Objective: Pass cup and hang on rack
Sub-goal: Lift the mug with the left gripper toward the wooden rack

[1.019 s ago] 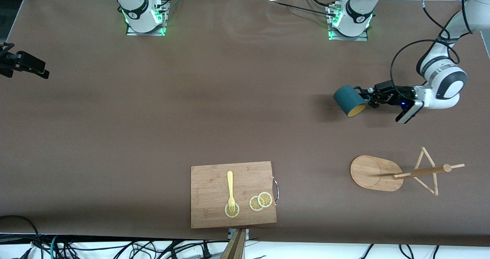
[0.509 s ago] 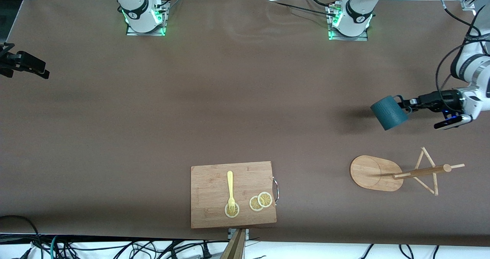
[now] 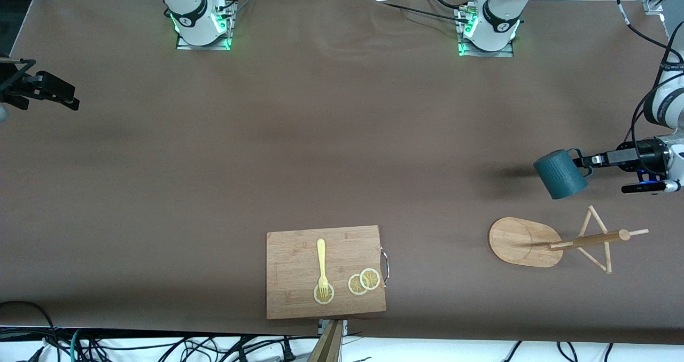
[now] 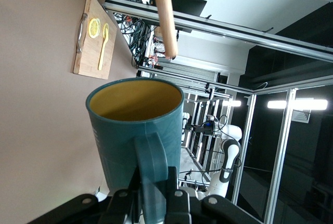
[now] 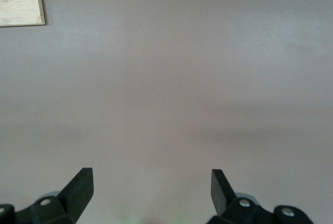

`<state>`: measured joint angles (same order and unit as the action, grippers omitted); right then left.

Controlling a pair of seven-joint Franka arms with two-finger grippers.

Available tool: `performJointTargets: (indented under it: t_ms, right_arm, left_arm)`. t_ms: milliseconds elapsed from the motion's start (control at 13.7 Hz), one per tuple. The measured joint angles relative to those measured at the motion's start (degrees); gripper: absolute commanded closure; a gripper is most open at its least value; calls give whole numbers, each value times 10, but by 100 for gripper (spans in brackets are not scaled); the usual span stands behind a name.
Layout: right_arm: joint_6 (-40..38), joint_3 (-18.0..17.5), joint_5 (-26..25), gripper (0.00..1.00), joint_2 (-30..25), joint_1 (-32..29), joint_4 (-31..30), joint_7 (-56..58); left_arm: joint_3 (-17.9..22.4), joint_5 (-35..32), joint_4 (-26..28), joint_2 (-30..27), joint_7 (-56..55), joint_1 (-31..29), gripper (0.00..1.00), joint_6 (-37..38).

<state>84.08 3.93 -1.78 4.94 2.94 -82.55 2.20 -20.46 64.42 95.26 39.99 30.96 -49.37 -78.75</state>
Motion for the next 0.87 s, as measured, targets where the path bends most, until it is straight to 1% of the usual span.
performJointTargets:
  t_ms: [146,364,582,873]
  right_arm:
    - [0,0,0,0,0,0,0,0]
    - [0,0,0,0,0,0,0,-1]
    - [0,0,0,0,0,0,0,-1]
    - [0,0,0,0,0,0,0,-1]
  left_arm:
    - [0,0,-36,7,-32,9,100,0]
    - [0,0,-68,21,-48,17,100,0]
    - [0,0,-116,60,-55,22,100,-1]
    - [0,0,-179,110,-101,23,100,-1]
